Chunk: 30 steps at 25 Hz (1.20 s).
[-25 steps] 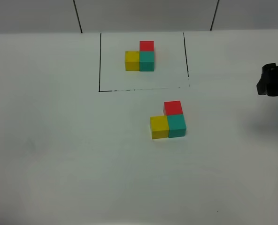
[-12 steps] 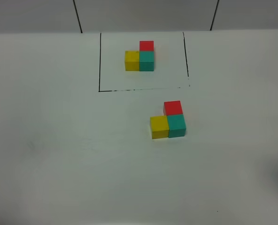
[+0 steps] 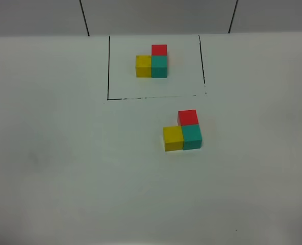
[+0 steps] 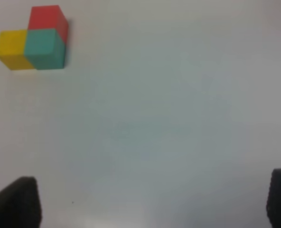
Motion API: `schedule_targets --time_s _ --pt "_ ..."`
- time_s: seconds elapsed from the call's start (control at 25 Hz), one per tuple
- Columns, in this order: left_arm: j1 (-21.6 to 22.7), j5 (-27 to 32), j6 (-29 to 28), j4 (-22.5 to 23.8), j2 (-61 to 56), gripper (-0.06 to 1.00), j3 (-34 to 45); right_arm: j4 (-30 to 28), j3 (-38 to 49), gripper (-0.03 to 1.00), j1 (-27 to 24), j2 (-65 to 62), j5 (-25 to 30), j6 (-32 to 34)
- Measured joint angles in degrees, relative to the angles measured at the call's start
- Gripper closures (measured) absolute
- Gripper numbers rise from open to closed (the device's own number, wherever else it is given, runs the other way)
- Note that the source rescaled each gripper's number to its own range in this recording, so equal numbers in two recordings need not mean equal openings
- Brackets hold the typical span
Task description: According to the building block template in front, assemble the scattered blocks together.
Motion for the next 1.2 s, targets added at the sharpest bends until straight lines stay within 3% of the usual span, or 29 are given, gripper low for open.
schedule_targets --time_s 0.4,0.68,1.2 --pt "0.00 0.00 0.00 0.00 0.00 0.09 0.00 0.28 1.99 0.10 1.84 -10.66 1.92 0.00" --pt "0.00 0.00 0.00 0.00 0.00 0.09 0.00 0.28 2.42 0.21 2.80 -18.30 2.61 2.31" --pt "0.00 0.00 0.00 0.00 0.00 0.09 0.00 0.28 2.42 0.23 2.90 -19.45 2.63 3.00"
